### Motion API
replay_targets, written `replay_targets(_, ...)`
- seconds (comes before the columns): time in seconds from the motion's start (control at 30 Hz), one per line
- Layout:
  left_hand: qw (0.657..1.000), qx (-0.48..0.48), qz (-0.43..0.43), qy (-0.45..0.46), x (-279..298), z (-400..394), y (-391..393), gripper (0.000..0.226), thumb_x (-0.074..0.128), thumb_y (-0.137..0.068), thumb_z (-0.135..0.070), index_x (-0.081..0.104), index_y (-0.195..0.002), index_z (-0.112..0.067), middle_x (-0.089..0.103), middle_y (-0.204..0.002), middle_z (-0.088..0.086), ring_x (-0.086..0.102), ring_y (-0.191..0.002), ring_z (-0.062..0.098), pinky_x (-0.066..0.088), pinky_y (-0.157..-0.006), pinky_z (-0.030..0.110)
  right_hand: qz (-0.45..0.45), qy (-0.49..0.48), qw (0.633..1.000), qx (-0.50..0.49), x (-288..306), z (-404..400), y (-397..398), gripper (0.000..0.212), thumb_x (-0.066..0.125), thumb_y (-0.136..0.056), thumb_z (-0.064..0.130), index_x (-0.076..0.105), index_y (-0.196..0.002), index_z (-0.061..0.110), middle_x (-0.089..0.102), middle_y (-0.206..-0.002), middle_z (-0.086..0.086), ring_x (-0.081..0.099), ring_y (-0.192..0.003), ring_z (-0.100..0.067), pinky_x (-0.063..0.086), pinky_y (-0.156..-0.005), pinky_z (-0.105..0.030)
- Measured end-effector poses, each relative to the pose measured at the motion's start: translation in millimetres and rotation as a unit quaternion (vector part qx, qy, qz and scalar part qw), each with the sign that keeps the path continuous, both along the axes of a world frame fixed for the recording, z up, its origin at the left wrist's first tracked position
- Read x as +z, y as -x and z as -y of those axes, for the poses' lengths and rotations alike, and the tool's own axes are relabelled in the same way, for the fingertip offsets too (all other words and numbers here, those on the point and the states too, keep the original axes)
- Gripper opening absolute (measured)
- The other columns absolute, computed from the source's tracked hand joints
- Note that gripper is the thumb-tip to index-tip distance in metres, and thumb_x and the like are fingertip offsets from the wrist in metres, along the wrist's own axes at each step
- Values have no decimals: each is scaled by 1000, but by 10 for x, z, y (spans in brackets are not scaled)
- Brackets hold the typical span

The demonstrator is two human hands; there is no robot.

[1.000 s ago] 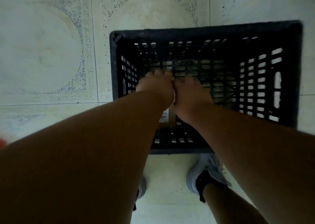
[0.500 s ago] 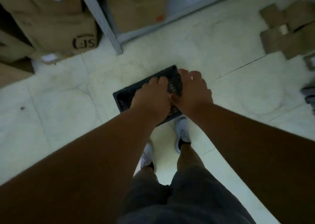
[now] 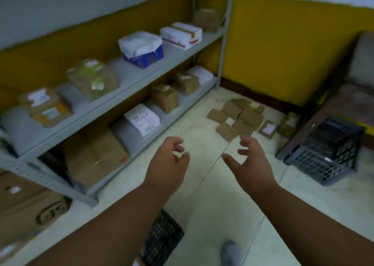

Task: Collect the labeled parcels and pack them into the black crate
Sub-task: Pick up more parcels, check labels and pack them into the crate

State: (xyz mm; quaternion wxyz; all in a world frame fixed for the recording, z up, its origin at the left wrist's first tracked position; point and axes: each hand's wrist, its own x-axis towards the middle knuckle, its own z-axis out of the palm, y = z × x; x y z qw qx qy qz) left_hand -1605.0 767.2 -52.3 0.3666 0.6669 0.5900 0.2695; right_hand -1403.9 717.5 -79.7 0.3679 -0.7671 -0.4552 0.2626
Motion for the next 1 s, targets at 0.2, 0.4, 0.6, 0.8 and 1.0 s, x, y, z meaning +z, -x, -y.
replay_targets(0.2,998,-27,46,-23,136,-408,-1292,27,62,-92,-29,49,-115,-34,60,-97,-15,60,-72,0,51,-60,18,-29,-23,995,-90,329,-112,-1373,75,74,-82,46,37,-144,26,50,-135,9,57,-109,-9,55,-80,-31)
replay_targets(0.4,996,-73,45,-17,-30,-739,-1826,25,60,-93,-26,52,-117,-29,62,-98,-12,64,-66,4,55,-58,18,-65,-8,991,-112,160,-440,-1799,78,76,-82,42,34,-147,26,50,-133,9,57,-108,-9,48,-76,-24)
replay_targets(0.6,995,-94,38,10,-295,-1536,-2102,21,55,-96,-27,53,-117,-28,63,-100,-9,68,-71,20,54,-57,26,-184,18,969,-163,4,-1151,-1923,68,76,-84,36,39,-140,29,50,-124,8,56,-98,-6,49,-79,-31)
replay_targets(0.8,987,-143,55,41,-489,-2988,-2622,18,49,-98,-32,55,-115,-27,64,-100,-3,66,-81,18,58,-73,40,-89,42,979,-176,-17,-2223,-2430,70,79,-80,40,42,-139,29,53,-125,10,57,-110,-12,57,-84,-36)
replay_targets(1.0,978,-152,109,96,-479,-4226,-2876,30,32,-104,-40,57,-101,-24,64,-93,2,62,-75,20,53,-68,36,-97,69,972,-204,-21,-3437,-2531,57,78,-81,38,48,-129,29,55,-124,9,57,-112,-14,55,-90,-39)
